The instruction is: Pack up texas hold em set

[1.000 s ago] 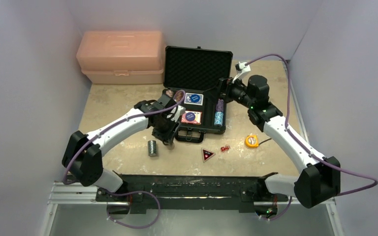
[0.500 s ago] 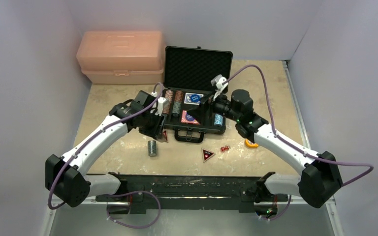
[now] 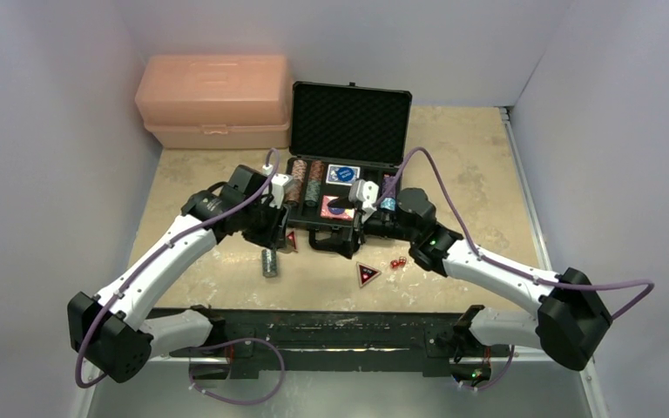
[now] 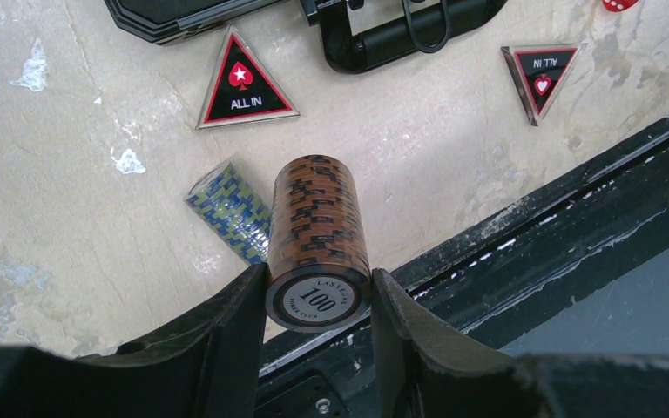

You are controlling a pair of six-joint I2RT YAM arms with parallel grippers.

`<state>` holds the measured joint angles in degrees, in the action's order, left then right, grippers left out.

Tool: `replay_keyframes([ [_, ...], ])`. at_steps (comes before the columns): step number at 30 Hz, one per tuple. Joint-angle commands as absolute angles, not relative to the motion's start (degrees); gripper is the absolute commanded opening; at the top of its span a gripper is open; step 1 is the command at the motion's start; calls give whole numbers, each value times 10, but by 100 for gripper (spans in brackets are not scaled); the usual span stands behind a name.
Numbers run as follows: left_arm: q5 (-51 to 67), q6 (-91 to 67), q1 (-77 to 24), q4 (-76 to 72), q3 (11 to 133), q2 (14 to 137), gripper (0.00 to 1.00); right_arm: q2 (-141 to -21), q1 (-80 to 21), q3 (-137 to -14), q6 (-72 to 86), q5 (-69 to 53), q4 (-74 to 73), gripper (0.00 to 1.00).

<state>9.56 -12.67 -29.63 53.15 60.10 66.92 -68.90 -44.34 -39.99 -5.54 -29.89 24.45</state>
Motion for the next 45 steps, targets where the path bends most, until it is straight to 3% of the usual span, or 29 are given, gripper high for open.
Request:
replay_keyframes([
  [1,126,-116,-291,500,602,645,0,-684,-462,-398,-109,-347,283,97],
  [9,172,-112,-291,486,596,624,0,-710,-494,-413,-147,-353,264,92],
  [25,251,-111,-291,465,592,606,0,-796,-554,-432,-169,-243,335,74],
  [45,251,-108,-291,464,590,598,0,-839,-557,-450,-167,-274,329,75],
])
